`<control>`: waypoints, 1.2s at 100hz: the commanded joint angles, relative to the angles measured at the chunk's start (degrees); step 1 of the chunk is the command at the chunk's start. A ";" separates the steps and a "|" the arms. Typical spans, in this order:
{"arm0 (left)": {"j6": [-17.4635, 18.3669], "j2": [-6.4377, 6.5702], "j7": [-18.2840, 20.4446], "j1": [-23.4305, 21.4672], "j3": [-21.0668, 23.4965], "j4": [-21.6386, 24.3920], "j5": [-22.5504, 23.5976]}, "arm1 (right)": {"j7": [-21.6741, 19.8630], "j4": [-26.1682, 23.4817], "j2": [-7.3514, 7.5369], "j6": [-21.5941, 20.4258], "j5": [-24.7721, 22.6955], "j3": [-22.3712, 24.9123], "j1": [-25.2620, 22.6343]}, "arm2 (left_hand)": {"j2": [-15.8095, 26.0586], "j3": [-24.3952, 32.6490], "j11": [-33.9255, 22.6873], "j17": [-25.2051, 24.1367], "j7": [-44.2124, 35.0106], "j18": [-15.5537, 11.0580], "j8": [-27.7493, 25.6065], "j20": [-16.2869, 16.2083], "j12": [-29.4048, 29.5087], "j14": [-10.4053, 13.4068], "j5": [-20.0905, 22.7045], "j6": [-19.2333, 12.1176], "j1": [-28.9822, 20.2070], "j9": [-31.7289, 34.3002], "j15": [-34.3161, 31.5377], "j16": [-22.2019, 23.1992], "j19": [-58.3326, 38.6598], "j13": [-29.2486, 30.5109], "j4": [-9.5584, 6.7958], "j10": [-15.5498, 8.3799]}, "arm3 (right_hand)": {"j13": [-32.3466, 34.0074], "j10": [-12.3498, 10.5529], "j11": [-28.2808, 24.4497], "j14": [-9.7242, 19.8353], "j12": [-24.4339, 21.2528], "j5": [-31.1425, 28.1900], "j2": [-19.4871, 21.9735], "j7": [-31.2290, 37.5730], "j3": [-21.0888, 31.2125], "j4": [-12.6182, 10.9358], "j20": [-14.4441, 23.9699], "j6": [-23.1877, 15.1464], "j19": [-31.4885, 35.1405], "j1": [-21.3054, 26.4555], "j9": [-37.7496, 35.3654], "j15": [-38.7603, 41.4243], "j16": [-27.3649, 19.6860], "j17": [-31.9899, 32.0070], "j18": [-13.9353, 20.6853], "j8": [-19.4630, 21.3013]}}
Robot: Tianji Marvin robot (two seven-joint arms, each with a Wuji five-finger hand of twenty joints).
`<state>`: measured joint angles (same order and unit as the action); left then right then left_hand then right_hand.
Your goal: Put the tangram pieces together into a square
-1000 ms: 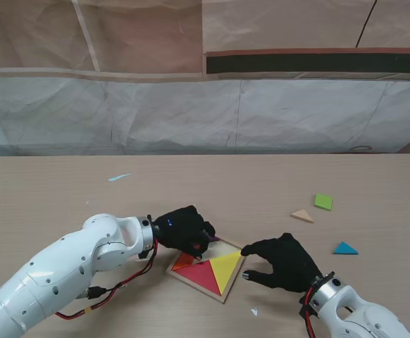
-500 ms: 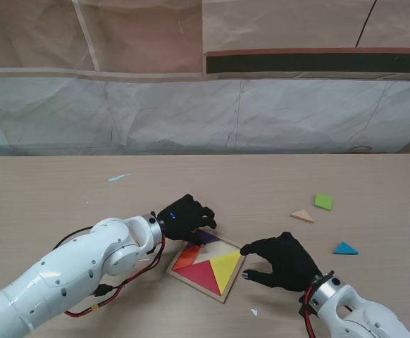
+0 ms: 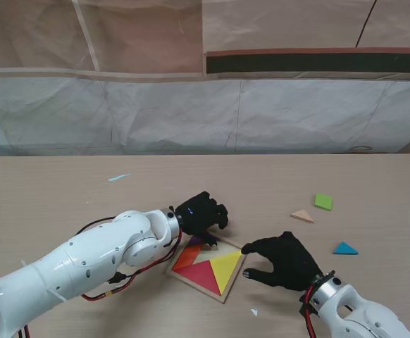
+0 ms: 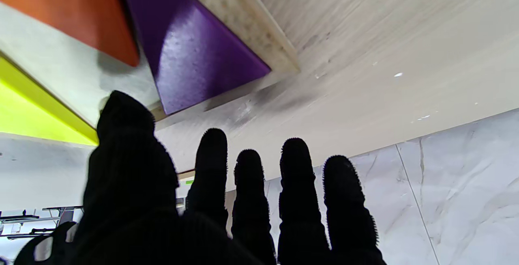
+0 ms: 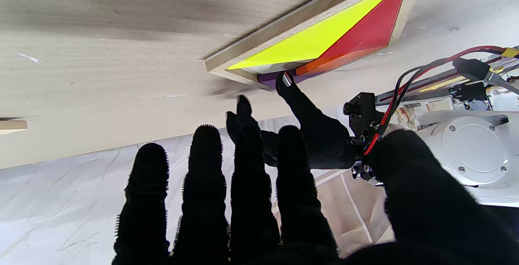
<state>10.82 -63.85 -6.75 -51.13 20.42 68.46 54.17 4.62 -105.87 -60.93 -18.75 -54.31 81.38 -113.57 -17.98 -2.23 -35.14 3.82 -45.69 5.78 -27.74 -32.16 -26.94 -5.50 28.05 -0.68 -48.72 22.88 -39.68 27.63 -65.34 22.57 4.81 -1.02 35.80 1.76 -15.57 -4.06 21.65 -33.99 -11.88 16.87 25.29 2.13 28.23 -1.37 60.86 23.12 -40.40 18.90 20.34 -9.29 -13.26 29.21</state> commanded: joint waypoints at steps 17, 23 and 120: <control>-2.19 -1.11 0.21 0.20 -0.94 -0.84 -0.55 | -0.22 0.10 -0.35 0.12 0.11 -0.04 -0.36 | -4.99 0.71 -5.46 13.20 -12.63 2.46 -0.03 -3.91 -3.26 -1.61 9.63 -1.55 -5.16 9.02 -6.95 2.38 -7.63 11.48 0.53 1.77 | -0.95 -0.02 0.01 0.13 0.05 -0.44 1.31 0.25 -0.53 -0.22 0.54 -0.52 -0.42 0.50 1.20 -0.13 -0.24 0.64 -0.14 -0.35; -3.09 -1.36 -0.06 0.33 -1.34 -1.21 -0.64 | -0.18 0.14 -0.35 0.14 0.14 -0.09 -0.36 | -6.11 0.85 -5.93 16.41 -15.44 2.95 1.15 -3.96 -3.18 -1.87 11.02 -1.43 -6.24 10.98 -8.52 2.12 -9.15 14.16 0.63 2.29 | -1.04 -0.09 -0.01 0.08 0.05 -0.50 1.27 0.28 -0.52 -0.23 0.55 -0.47 -0.41 0.55 1.15 -0.16 -0.24 0.61 -0.08 -0.34; -11.60 0.40 4.27 -3.92 4.02 2.93 0.87 | -0.66 0.51 -0.32 0.16 0.70 -0.42 0.17 | -3.31 0.18 -5.28 29.85 -14.38 3.80 5.52 1.77 -0.91 -1.30 14.84 1.42 -7.98 18.74 -13.03 -0.17 -15.14 26.47 0.95 6.78 | -0.93 -0.05 0.01 0.16 0.05 -0.45 1.34 0.28 -0.58 -0.23 0.56 -0.55 -0.42 0.49 1.22 -0.10 -0.22 0.66 -0.13 -0.35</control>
<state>-1.27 -63.95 -2.69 -54.40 23.92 70.85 54.55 4.74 -105.17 -61.05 -18.32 -53.44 81.17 -113.39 -21.97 -2.80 -42.61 36.09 -64.86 8.22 -22.72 -31.04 -29.31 -5.47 44.16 -0.87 -54.77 44.08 -54.24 28.45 -81.68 51.39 7.28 6.29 35.80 1.76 -15.57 -4.06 21.65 -34.00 -11.88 16.87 25.29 2.13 28.23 -1.37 60.86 23.12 -40.40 18.90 20.34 -9.29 -13.26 29.21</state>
